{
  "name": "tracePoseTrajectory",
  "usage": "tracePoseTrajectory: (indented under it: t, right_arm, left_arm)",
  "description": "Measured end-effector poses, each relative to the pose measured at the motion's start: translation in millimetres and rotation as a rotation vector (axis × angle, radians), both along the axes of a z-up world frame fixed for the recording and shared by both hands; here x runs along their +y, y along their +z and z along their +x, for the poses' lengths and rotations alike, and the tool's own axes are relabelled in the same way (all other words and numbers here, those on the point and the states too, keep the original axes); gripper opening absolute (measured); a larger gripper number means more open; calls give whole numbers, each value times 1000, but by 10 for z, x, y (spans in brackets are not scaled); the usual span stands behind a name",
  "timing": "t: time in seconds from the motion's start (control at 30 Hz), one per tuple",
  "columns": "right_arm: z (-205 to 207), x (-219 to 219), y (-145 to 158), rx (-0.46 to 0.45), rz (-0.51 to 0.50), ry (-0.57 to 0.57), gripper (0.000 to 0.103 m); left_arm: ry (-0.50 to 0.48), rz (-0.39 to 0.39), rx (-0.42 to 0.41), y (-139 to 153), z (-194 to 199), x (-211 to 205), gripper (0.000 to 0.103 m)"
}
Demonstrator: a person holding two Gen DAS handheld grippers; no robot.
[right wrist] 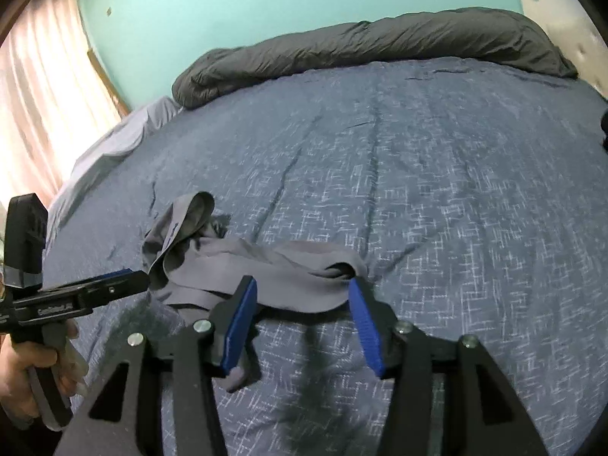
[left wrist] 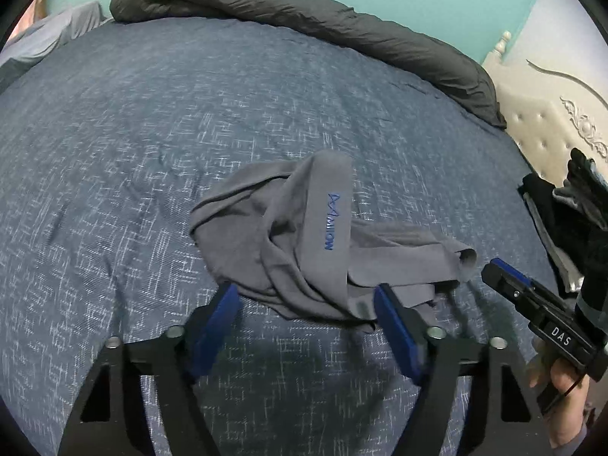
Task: Fold clothes
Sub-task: 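Grasp the briefs waistband with the left gripper while the right gripper grasps the other waistband edge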
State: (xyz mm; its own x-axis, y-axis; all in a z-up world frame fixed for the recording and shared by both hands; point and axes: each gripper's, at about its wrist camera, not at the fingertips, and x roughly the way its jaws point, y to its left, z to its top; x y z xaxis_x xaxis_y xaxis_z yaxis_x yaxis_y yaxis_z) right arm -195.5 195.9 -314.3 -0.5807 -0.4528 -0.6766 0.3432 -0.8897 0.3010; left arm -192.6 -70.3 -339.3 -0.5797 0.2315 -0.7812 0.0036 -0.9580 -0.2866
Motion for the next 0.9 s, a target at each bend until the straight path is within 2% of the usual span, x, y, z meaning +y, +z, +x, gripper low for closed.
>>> tracePoseTrajectory:
  t: [0.03, 0.1, 0.2, 0.3, 0.4, 0.5, 0.73, 0.9]
  right_arm:
    - [-11, 10, -6, -5, -9, -2, 52]
    - [-34, 31, -17, -16, -26, -5, 52]
    - [-68, 63, -34, -31, -52, -11, 52]
    - [-101, 71, -56, -44, -71, -6, 52]
    - [-120, 53, -82, -55, -67, 2, 53]
    - [-141, 58, -88, -52, -70, -2, 55]
    - [-187, 69, -139, -60, -76, -8, 58]
    - [-198, 83, -82, -49, -82, -5, 61]
  left_arm:
    - [4, 1, 0, 2, -14, -4, 58]
    - [7, 14, 7, 20, -34, 3, 50]
    - [-11, 18, 29, 62, -37, 62, 48]
    - [-46, -5, 25, 40, -32, 139, 39]
    - [-62, -13, 14, -4, -39, 176, 19]
    - [-72, -13, 13, -17, -49, 197, 9]
    - [-78, -13, 20, 1, -25, 131, 2]
    - [-6, 11, 53, 129, 81, -188, 2]
